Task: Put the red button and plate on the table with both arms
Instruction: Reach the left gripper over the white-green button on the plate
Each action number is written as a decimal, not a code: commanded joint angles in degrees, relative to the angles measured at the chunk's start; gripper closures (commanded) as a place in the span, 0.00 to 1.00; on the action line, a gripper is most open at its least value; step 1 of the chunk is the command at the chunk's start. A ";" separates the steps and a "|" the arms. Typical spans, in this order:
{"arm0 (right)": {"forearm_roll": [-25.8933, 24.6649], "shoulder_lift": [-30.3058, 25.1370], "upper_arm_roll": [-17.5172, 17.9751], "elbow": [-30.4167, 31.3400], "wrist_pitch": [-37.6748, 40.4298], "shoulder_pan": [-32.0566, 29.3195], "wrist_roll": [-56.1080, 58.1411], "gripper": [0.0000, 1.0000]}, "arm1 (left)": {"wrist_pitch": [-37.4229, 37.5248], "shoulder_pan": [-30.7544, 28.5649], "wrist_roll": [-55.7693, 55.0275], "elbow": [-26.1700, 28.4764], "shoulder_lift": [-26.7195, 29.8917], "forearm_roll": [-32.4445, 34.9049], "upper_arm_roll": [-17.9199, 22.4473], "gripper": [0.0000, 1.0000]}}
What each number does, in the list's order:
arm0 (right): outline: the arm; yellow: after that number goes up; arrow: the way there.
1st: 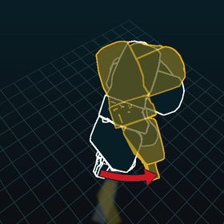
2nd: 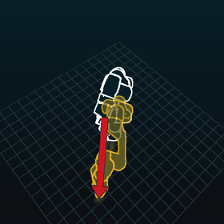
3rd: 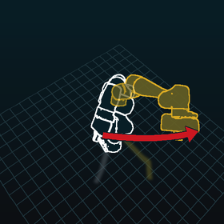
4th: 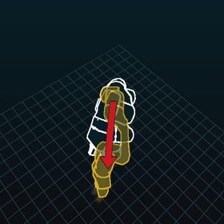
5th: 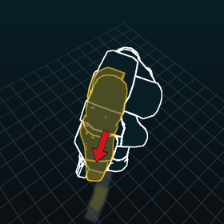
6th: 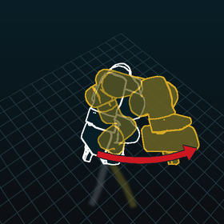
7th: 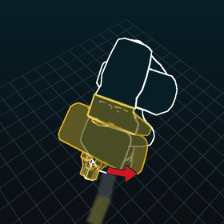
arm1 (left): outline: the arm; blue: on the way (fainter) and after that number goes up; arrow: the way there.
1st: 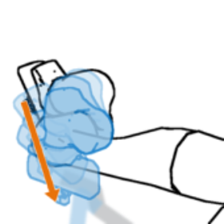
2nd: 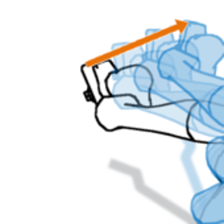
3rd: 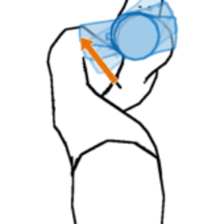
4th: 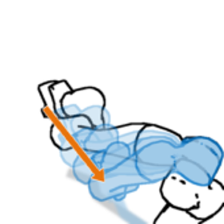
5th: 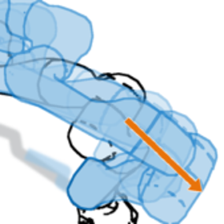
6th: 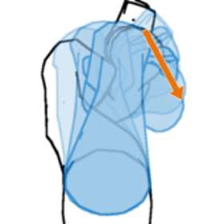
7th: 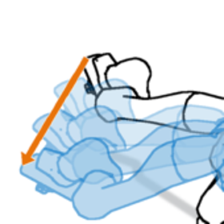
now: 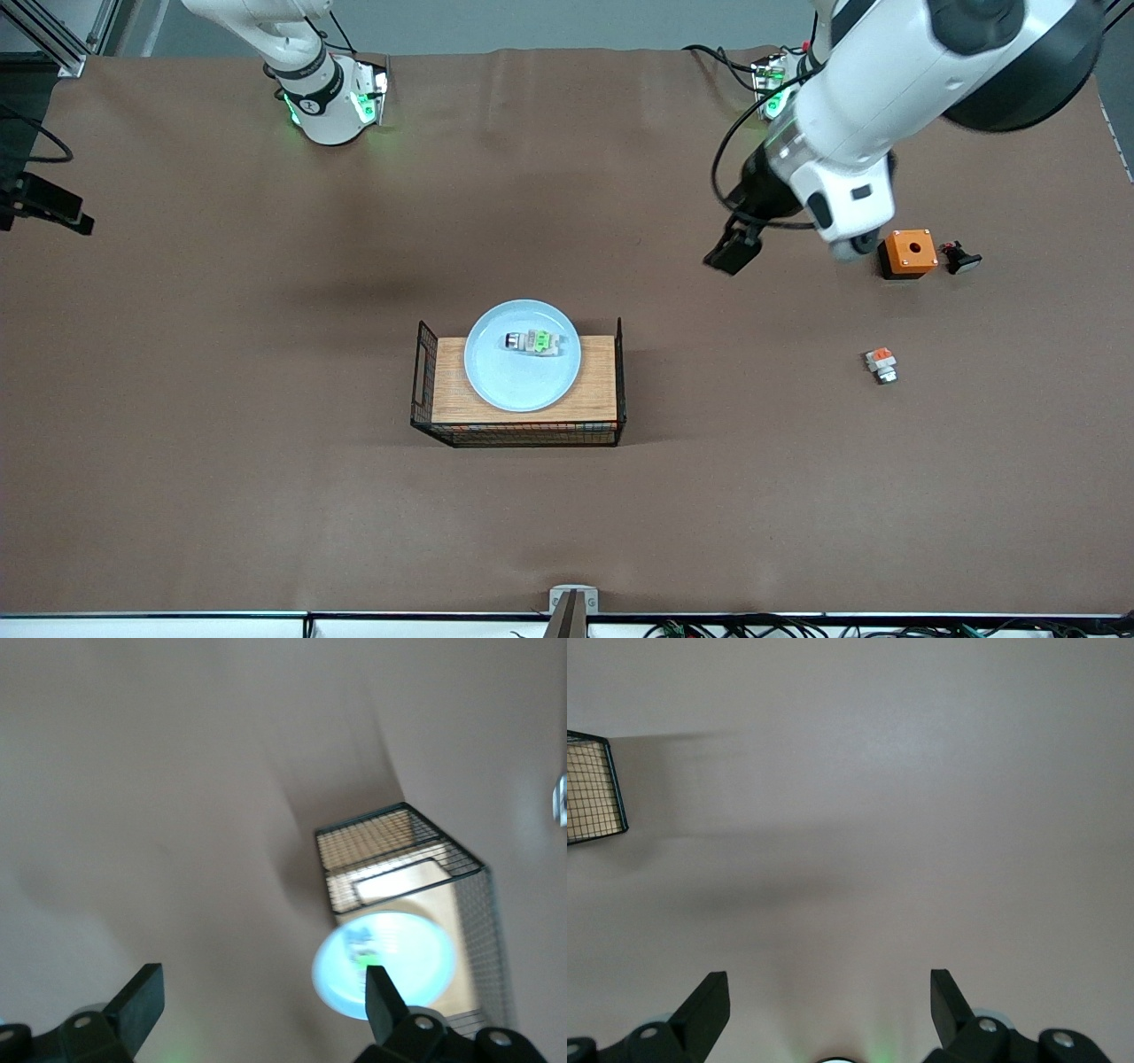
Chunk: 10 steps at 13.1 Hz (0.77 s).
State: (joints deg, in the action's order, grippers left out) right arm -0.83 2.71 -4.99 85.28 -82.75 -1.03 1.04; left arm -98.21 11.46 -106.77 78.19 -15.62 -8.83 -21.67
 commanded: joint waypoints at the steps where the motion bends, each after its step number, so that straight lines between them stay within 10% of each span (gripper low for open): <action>1: 1.35 2.64 -0.02 -0.99 -1.44 1.38 -2.88 0.00 | -4.33 4.25 -12.12 -6.73 -7.48 -0.31 1.18 0.00; 10: 9.09 3.09 0.06 -0.38 -1.19 5.50 -44.77 0.00 | -19.55 25.36 -17.33 -13.50 -23.75 -0.23 15.52 0.00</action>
State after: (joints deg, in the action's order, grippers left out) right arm 7.20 5.85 -4.80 85.26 -84.93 2.77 -34.77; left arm -116.19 36.15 -123.86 69.05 -35.88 -8.83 -7.12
